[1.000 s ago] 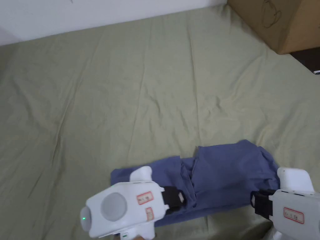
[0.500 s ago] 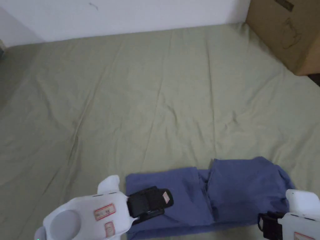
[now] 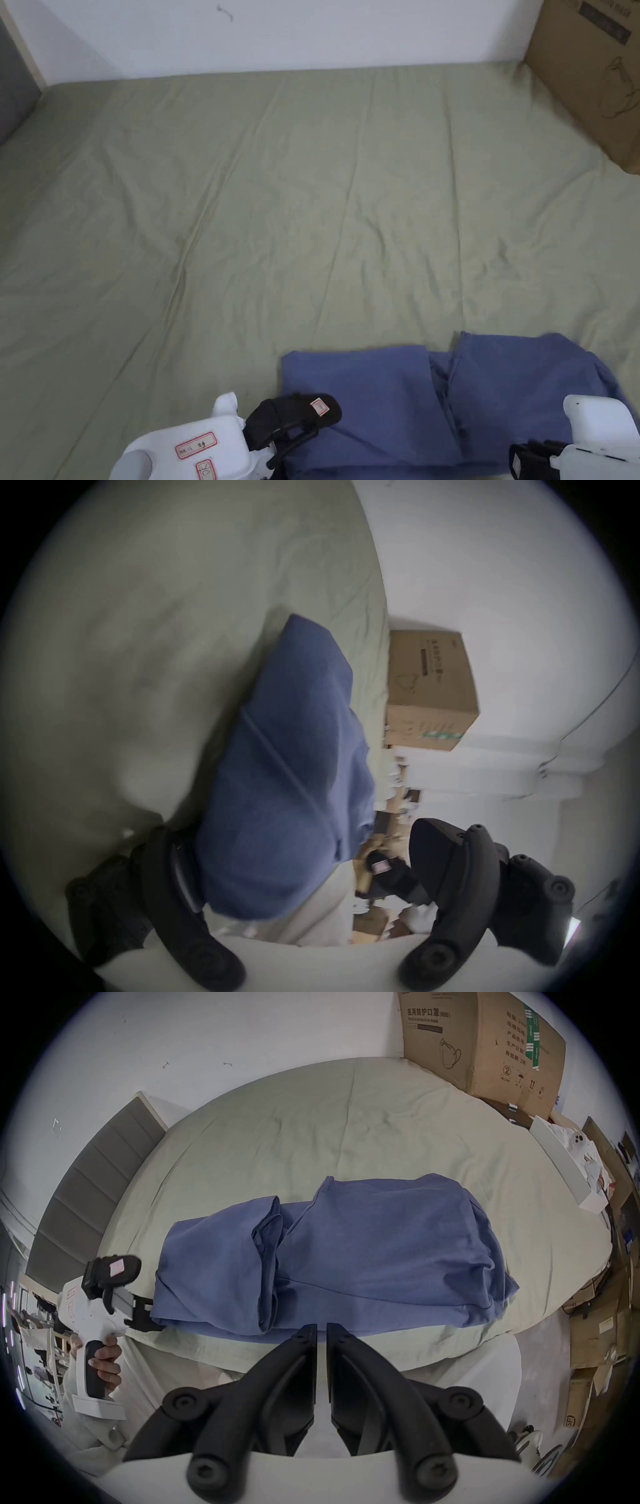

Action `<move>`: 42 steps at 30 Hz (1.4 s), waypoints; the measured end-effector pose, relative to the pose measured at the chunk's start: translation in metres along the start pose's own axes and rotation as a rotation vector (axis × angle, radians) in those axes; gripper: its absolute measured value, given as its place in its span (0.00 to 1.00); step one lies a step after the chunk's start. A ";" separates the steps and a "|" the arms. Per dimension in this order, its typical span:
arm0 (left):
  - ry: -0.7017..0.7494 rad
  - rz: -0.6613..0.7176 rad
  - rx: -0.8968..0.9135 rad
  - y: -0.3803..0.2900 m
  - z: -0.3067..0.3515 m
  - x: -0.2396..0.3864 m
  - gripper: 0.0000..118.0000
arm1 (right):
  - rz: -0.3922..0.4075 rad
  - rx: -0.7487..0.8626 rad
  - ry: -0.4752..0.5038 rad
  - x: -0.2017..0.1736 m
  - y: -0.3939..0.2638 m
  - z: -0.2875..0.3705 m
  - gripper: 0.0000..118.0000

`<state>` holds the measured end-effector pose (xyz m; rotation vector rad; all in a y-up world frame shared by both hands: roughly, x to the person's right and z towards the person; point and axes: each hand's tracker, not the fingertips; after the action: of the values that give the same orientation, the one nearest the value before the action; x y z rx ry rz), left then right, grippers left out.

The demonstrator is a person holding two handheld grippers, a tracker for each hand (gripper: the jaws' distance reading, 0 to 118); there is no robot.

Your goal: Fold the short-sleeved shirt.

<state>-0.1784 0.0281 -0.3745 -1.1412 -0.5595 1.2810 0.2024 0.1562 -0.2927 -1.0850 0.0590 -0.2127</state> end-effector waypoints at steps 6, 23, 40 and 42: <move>0.040 0.076 0.035 0.003 -0.007 -0.021 0.13 | 0.012 -0.016 -0.017 -0.002 0.001 0.002 0.05; 0.374 -0.193 0.296 0.035 0.166 0.028 0.13 | -0.038 0.009 0.006 0.001 0.003 0.006 0.05; 0.476 -0.840 -0.115 -0.066 -0.055 0.195 0.14 | -0.275 0.078 0.002 0.083 -0.027 0.024 0.05; 0.484 -0.818 -0.197 -0.066 -0.090 0.182 0.30 | -0.293 0.081 -0.007 0.091 -0.033 0.027 0.05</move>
<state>-0.0243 0.1746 -0.3965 -1.1495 -0.6898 0.2395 0.2909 0.1461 -0.2459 -1.0109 -0.1154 -0.4712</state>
